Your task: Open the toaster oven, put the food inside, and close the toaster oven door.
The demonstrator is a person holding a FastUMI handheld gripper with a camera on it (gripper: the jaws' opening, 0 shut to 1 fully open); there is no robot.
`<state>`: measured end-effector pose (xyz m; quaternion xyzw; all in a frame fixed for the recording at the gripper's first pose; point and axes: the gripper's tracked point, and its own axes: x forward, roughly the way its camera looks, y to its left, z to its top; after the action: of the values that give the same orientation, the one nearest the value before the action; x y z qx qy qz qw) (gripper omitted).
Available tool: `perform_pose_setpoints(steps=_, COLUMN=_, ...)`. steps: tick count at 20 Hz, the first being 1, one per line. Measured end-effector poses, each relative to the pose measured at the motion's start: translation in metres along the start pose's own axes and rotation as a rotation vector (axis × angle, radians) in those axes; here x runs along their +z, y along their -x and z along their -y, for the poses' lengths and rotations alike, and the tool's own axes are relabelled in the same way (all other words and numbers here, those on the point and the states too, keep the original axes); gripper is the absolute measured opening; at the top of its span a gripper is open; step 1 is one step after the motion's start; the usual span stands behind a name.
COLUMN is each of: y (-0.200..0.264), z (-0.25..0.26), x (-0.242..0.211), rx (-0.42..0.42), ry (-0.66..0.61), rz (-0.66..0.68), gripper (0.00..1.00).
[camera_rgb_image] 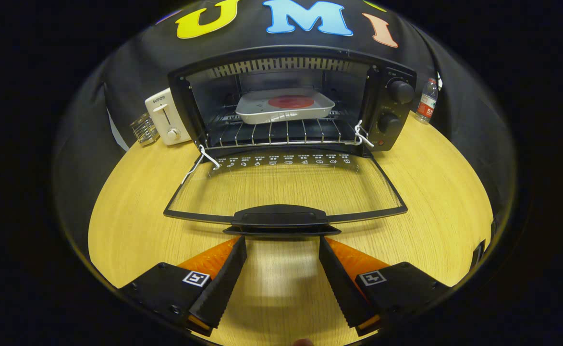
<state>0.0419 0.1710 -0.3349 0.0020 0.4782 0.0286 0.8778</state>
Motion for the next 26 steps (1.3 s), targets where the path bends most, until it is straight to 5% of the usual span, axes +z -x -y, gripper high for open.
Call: perform_pose_setpoints(steps=26, y=0.068, z=0.001, x=0.093, rx=-0.001, ry=0.061, rz=0.355, gripper=0.97)
